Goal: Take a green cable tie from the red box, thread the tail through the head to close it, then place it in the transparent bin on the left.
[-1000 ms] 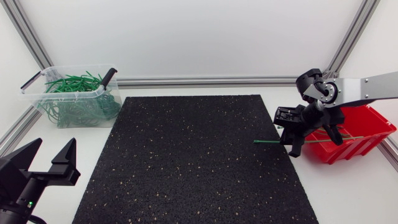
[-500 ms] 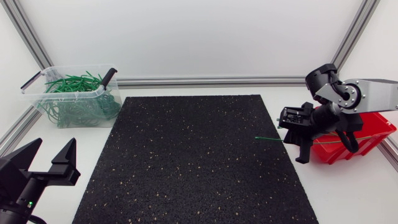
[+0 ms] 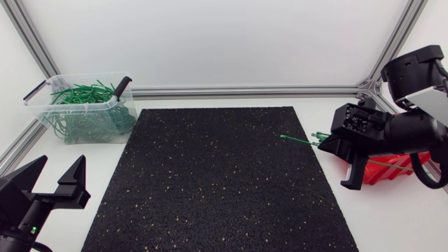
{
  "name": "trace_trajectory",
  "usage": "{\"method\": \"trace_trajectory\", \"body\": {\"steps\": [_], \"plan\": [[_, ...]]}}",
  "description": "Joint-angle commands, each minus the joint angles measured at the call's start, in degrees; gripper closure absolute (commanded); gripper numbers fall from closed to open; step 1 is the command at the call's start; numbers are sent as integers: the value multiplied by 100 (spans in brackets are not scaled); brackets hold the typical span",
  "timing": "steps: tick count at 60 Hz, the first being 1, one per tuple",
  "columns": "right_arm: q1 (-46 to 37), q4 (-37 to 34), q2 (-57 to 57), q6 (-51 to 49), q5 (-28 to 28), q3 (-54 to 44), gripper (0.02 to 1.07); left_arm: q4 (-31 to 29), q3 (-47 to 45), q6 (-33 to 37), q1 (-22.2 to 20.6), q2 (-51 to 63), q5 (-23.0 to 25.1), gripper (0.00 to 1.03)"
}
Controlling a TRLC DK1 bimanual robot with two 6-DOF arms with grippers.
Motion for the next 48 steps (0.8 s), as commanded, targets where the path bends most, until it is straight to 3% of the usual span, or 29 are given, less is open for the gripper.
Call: {"method": "trace_trajectory", "body": {"steps": [1,9,19,29,39,48], "plan": [[103,-168,-226,455,-215,250,101,-122,-204,-174,-8,-65,-44,5],[551,218,-762,1026,31,66,101,-289,-37,-280,-16,-39,-44,5],[1870,1229,-1307,1308,1692,-497,101,-447,393,-526,-122,524,-35,5],[2871,1897,-1430,1395,2940,-778,101,-737,1044,-833,-192,1561,-26,5],[3671,2583,-1377,1351,3951,-1015,101,-1326,1729,-1264,-394,2194,317,5],[4163,3224,-1105,1237,4575,-1165,101,-1844,2283,-1747,-886,2721,475,5]]}}
